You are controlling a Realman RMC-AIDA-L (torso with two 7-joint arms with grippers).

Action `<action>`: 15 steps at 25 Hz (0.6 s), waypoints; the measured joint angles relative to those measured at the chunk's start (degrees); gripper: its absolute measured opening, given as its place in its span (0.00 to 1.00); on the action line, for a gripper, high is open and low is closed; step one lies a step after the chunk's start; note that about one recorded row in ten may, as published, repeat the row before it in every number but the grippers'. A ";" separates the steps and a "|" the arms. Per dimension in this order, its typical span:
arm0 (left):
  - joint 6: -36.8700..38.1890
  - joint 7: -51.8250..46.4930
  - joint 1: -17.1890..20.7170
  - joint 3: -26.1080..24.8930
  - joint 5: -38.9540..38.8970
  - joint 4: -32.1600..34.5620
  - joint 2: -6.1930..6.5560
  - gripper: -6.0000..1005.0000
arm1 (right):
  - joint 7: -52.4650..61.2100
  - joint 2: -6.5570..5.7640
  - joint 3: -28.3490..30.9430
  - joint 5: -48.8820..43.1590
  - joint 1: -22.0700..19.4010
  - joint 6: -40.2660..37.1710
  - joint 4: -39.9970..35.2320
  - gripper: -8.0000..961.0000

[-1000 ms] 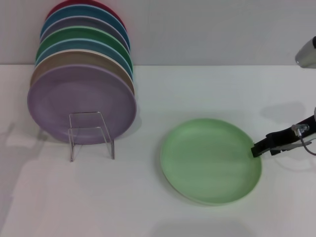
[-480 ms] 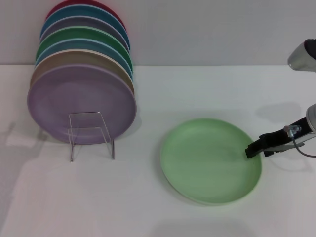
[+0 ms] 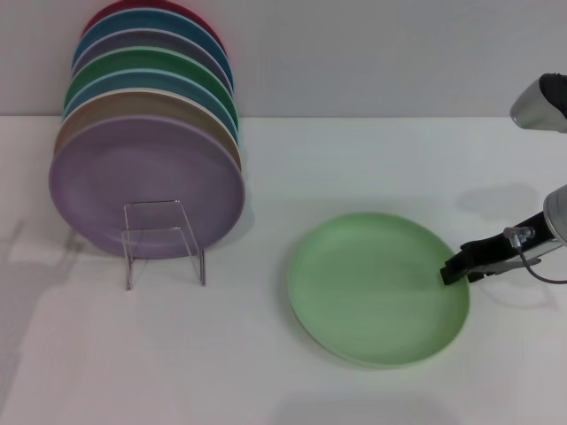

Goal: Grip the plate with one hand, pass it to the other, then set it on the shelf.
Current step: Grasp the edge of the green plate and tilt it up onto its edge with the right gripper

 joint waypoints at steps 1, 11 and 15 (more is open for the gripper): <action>-0.01 0.01 -0.04 0.00 -0.04 0.05 0.00 0.80 | 0.00 0.00 0.00 0.00 0.01 -0.12 -0.26 0.41; 0.03 -0.04 -0.11 0.00 -0.17 0.17 0.09 0.80 | 0.00 -0.04 0.00 0.02 0.02 -1.03 -0.96 0.37; 0.05 -0.01 -0.09 0.00 -0.19 0.04 0.09 0.80 | 0.00 -0.04 -0.43 0.01 0.17 -1.02 -1.09 0.30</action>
